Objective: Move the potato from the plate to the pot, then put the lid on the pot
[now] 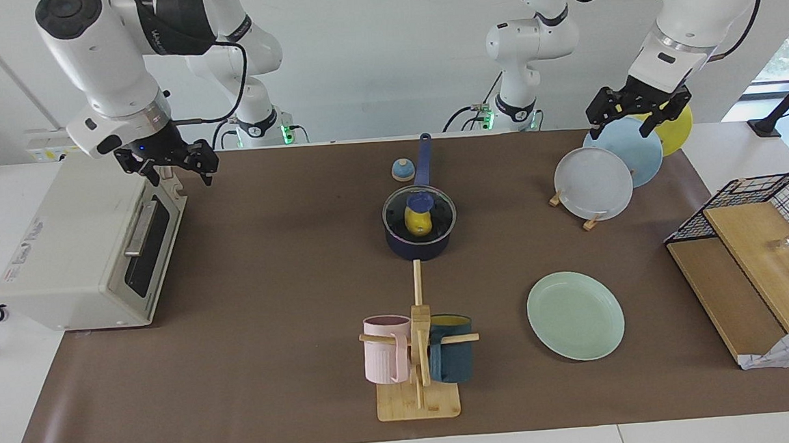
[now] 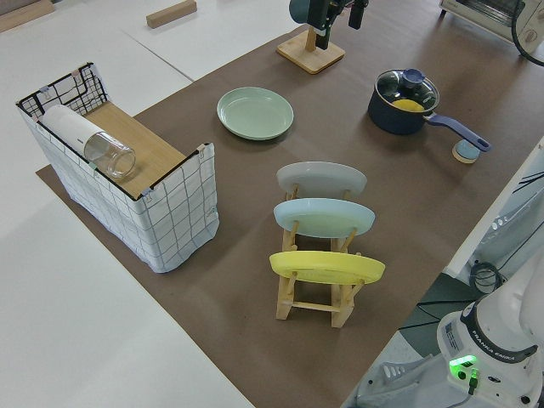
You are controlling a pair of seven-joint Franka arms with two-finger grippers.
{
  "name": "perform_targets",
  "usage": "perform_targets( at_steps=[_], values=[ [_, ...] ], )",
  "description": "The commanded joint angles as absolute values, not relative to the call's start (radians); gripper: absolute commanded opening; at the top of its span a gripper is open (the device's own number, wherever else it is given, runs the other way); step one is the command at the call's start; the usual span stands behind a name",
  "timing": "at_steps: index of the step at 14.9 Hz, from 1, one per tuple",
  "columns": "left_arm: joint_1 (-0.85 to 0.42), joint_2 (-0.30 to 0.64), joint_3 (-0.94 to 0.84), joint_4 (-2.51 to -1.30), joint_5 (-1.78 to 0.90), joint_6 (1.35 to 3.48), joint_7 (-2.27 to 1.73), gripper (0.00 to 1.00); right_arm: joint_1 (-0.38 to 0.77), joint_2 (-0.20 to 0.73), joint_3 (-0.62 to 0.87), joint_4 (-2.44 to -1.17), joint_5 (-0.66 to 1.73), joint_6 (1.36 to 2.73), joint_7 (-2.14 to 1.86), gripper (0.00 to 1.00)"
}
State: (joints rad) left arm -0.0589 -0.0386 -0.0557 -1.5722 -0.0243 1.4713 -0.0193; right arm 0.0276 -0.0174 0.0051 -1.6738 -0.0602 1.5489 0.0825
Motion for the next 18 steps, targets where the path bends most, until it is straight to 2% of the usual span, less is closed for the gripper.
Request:
perform_targets(
  at_steps=[1, 18],
  values=[
    [-0.051, -0.058, -0.057, -1.597, -0.031, 1.485, -0.017, 1.0, -0.009, -0.005, 0.044, -1.661, -0.057, 1.543, 0.064, 1.0],
    [-0.055, -0.072, -0.058, -1.598, -0.031, 1.491, -0.023, 1.0, -0.009, -0.012, 0.038, -1.661, -0.051, 1.548, 0.063, 1.0]
  ],
)
